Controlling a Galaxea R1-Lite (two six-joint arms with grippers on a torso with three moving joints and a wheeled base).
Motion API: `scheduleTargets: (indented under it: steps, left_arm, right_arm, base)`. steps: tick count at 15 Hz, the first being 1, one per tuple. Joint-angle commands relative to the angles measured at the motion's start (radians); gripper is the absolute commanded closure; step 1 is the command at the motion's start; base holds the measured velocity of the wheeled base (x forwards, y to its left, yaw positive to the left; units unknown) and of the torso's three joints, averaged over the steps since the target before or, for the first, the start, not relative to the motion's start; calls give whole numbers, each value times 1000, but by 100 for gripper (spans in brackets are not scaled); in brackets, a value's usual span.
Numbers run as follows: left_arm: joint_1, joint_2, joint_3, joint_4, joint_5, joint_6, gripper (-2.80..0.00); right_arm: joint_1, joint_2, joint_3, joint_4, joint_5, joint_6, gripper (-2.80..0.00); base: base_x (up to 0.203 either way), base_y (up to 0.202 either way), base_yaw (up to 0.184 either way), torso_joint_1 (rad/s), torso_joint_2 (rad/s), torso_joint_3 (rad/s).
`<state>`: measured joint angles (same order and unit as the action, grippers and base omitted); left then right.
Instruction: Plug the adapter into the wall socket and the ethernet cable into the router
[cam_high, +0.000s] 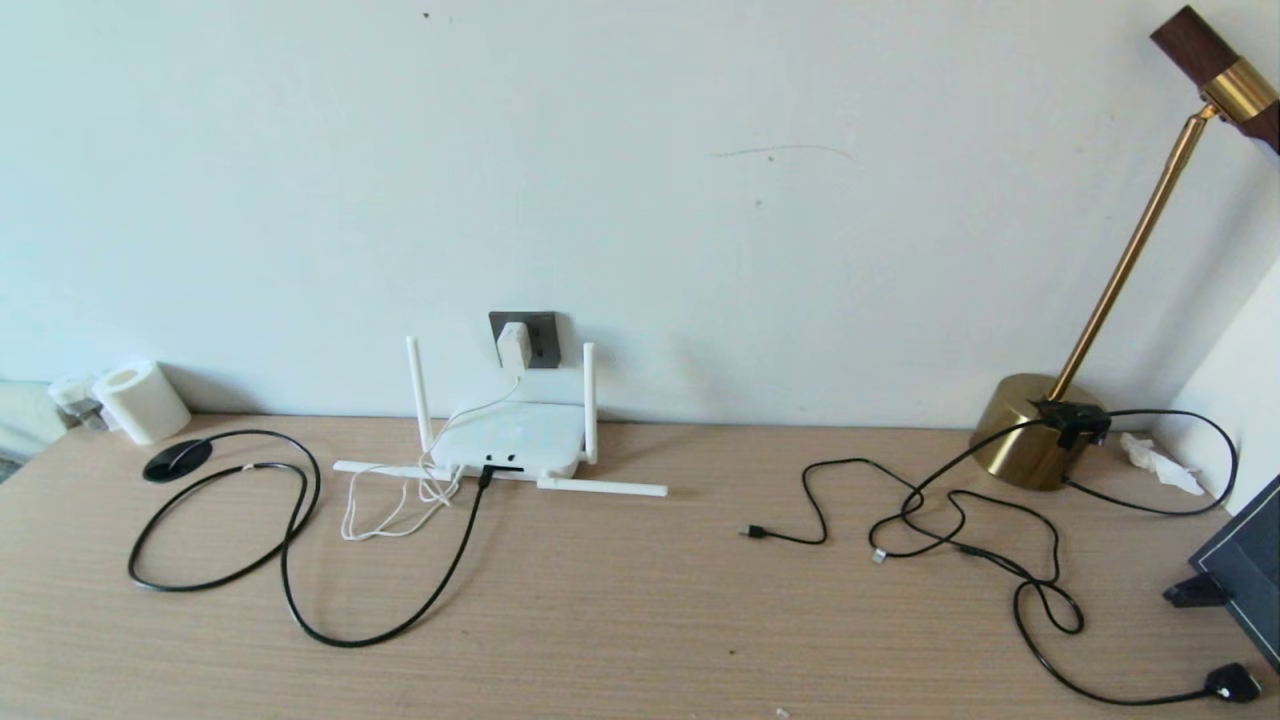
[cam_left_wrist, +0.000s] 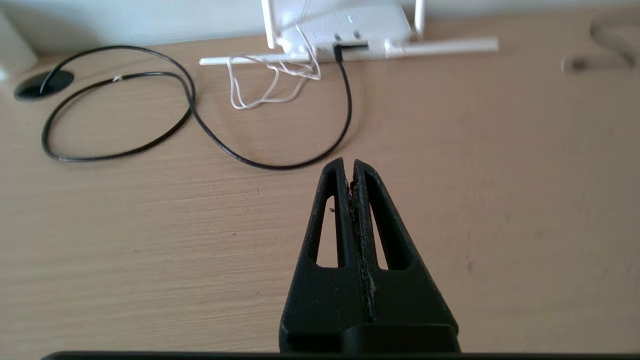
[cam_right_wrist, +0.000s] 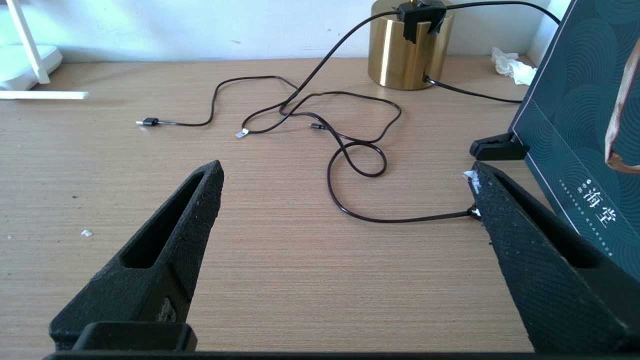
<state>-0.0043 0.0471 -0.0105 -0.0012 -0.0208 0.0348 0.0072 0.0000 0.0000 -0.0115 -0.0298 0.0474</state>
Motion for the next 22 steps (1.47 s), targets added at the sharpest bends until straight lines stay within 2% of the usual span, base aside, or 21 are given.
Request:
scheduleTargets:
  steps: [1, 12, 22]
  left_arm:
    - [1, -49, 12, -9, 24, -70, 0]
    - [1, -49, 12, -8, 24, -70, 0]
    - [1, -49, 12, -9, 24, -70, 0]
  right_arm:
    - [0, 0, 0, -1, 1, 0, -280]
    - [0, 0, 0, -1, 7, -52, -280]
    - [0, 0, 0, 1, 1, -2, -280]
  base:
    - [0, 0, 0, 0, 0, 0]
    - [0, 0, 0, 0, 0, 0]
    - [0, 0, 0, 0, 0, 0]
